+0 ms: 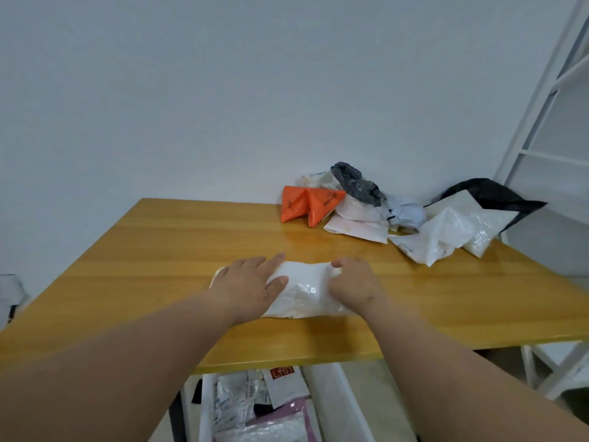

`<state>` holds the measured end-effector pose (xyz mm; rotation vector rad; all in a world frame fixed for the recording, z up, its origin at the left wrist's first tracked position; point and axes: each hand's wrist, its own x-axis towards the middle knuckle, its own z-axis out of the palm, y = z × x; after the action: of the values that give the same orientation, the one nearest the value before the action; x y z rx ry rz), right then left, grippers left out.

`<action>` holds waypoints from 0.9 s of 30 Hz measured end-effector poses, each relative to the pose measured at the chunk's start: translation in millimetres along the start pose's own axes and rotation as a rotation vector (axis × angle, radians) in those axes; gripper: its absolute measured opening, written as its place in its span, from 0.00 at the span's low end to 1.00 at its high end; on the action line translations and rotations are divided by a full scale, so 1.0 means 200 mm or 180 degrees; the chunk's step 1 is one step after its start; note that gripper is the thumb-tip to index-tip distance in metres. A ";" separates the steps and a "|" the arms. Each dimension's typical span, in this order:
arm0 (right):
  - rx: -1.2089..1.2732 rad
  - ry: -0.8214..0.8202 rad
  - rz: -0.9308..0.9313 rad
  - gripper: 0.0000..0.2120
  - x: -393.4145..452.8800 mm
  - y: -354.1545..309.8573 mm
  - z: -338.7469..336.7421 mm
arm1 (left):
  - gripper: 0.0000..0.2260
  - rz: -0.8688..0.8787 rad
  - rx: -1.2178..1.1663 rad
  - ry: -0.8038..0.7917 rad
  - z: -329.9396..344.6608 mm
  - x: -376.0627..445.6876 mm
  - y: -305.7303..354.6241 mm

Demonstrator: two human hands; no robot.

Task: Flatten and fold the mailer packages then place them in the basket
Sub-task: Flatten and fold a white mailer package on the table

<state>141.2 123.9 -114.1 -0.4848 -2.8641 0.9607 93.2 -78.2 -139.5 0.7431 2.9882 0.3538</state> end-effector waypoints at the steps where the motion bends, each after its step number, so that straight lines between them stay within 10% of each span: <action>1: -0.0178 0.0126 -0.0161 0.23 0.00 -0.01 0.01 | 0.27 -0.0006 0.0017 -0.0013 0.00 0.00 0.01; 7: -0.0997 -0.0003 -0.1154 0.23 0.00 -0.06 0.20 | 0.32 -0.0080 0.0163 -0.0310 0.05 0.01 0.03; 27: -0.1338 -0.0560 -0.0715 0.28 0.03 0.07 0.31 | 0.26 -0.0358 0.0449 -0.0652 0.12 0.08 0.06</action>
<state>128.2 101.2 -172.7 -0.0986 -3.1971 0.3820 88.0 -55.2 -160.0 0.5782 2.8651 0.0578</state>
